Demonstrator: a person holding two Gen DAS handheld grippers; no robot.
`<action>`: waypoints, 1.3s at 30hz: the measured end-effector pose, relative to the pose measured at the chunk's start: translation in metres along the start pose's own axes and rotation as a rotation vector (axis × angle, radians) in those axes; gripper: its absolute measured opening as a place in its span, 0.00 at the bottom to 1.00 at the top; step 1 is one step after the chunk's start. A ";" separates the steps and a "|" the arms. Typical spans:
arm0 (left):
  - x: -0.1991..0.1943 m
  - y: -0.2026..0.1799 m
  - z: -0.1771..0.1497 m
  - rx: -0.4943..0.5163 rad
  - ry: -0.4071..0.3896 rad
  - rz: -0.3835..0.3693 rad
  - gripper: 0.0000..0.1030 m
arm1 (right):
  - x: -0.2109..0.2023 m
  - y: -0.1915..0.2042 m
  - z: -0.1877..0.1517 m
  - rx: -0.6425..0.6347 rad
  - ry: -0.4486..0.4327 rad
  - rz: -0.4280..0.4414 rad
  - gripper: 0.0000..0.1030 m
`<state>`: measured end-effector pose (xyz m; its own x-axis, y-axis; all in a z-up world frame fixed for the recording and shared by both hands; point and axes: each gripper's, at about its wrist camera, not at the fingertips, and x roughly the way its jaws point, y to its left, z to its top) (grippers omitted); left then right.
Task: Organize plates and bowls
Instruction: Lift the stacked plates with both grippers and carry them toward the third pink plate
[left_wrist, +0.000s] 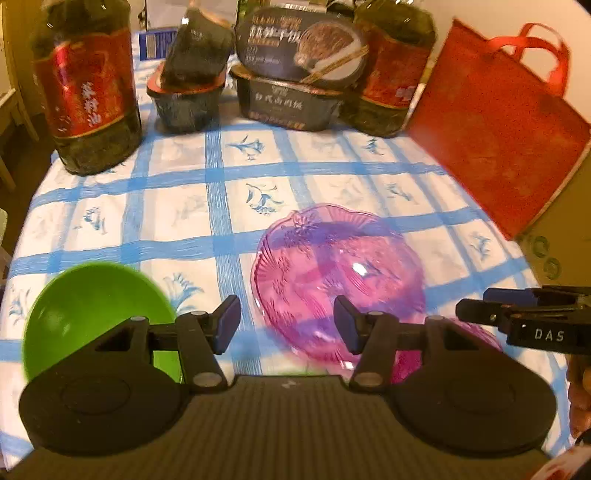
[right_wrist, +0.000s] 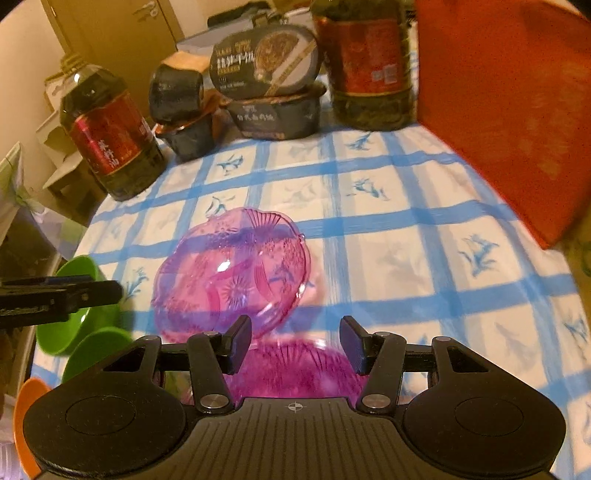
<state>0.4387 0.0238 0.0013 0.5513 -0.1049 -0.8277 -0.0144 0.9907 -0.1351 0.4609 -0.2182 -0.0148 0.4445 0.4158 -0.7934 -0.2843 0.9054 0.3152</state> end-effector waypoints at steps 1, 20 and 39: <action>0.009 0.002 0.004 -0.010 0.012 -0.002 0.50 | 0.008 -0.002 0.004 0.007 0.012 0.005 0.52; 0.090 0.005 0.017 0.026 0.161 0.074 0.25 | 0.082 -0.021 0.029 0.034 0.128 0.050 0.12; 0.060 -0.003 0.037 0.007 0.078 0.075 0.11 | 0.047 -0.024 0.054 0.072 0.029 0.058 0.07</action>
<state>0.5030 0.0175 -0.0277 0.4822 -0.0370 -0.8753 -0.0473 0.9966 -0.0681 0.5340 -0.2157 -0.0313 0.4038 0.4663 -0.7871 -0.2470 0.8840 0.3970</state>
